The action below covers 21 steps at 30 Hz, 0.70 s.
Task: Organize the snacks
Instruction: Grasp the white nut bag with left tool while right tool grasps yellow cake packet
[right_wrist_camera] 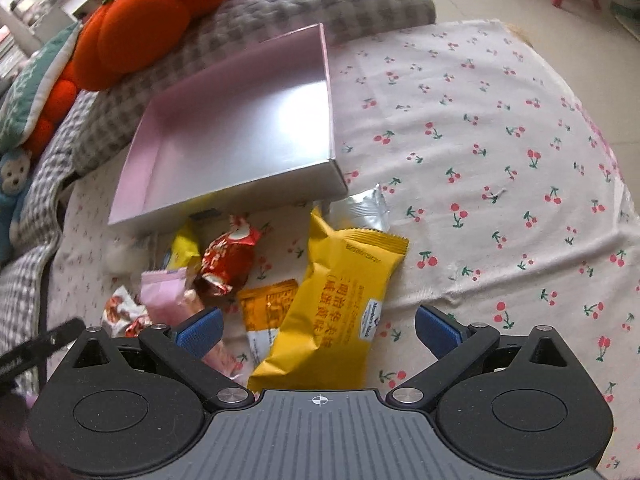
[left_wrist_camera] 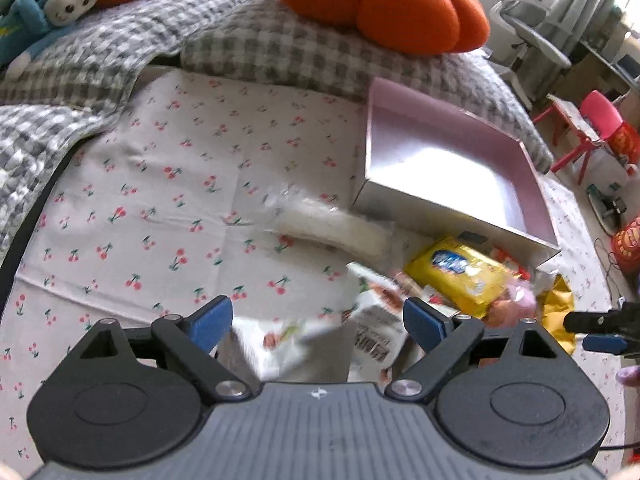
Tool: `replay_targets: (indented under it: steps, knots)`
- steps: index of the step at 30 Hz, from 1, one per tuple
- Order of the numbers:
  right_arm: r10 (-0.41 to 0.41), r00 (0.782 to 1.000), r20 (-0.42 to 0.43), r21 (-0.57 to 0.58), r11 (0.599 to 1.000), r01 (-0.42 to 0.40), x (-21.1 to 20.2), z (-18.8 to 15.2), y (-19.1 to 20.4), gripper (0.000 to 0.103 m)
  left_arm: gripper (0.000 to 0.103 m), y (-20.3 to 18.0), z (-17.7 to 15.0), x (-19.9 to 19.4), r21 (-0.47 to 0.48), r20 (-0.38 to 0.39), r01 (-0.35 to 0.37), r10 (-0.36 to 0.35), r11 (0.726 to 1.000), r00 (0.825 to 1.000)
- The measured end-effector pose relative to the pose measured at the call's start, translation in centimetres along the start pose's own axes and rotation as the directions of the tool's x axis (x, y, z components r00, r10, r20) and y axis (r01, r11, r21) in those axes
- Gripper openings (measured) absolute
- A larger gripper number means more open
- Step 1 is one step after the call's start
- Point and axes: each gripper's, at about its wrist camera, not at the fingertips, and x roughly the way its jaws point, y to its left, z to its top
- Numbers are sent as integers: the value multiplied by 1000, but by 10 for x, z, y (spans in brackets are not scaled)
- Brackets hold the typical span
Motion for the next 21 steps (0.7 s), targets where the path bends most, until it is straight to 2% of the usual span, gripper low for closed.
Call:
replay_targets:
  steps: [3,6,10,13,18,21]
  knots:
    - [14,1000,-11,35,999,-14,8,3,-8,100,90,10,-1,8,-21,-48,15,-16,1000,999]
    - [26,999,-26,71,997,-24,17,4,-15,98,90,25,-4,13,-101,-97,31,-41,994,994]
    - [48,998,-42,102,994,-44,22,3,-20,94,90,38,-6,8,-177,-102,46,-65,983,993]
    - [39,999,-33,94,995,-36,22,2,-18,89,91,39,-7,0,-185,-84,37,-53,982,995]
    - [29,999,-35,90,996,-26,22,-1,-18,80,92,42,-10,0,-202,-98,46,-67,978,993]
    - [22,999,-37,81,997,-19,23,-3,-18,78,97,39,-10,-1,-152,-94,48,-63,987,994]
